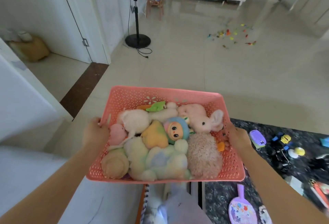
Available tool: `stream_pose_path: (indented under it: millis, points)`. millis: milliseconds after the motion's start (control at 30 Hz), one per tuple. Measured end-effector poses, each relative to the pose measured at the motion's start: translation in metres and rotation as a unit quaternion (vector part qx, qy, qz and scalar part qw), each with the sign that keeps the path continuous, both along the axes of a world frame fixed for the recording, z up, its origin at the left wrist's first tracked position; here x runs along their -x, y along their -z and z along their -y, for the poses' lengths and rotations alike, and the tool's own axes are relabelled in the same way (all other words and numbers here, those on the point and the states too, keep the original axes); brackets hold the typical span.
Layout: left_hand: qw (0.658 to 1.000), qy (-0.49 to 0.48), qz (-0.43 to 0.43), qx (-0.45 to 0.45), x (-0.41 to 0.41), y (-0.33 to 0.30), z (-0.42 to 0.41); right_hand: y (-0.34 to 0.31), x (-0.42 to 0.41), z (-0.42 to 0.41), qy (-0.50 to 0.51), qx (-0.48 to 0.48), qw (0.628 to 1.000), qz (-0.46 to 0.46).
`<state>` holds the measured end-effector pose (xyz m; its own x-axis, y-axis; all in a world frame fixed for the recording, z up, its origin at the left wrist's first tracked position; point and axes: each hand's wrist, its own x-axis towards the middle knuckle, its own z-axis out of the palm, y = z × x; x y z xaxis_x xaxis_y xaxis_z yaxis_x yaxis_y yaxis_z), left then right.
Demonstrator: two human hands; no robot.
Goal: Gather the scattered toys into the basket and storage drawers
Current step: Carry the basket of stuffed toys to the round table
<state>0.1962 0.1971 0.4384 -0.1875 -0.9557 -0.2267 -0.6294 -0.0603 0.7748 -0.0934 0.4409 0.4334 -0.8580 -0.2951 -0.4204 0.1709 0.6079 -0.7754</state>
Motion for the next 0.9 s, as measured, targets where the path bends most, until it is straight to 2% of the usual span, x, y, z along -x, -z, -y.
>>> stream_pose_path:
  millis: [200,500,667,900]
  points:
    - [0.999,0.044,0.014,-0.015,0.114,0.013,0.064,0.025,0.092,0.03,0.042,-0.004,0.999,0.014]
    - [0.998,0.07,0.005,0.002,0.251,0.007,0.152,0.016,0.232,0.111,0.039,-0.018,0.999,-0.001]
    - [0.997,0.074,0.021,0.03,0.311,0.002,0.219,0.019,0.288,0.177,0.039,-0.018,0.999,0.005]
    - [0.995,0.103,0.005,0.012,0.401,0.017,0.351,0.041,0.361,0.296,0.062,-0.013,0.998,0.025]
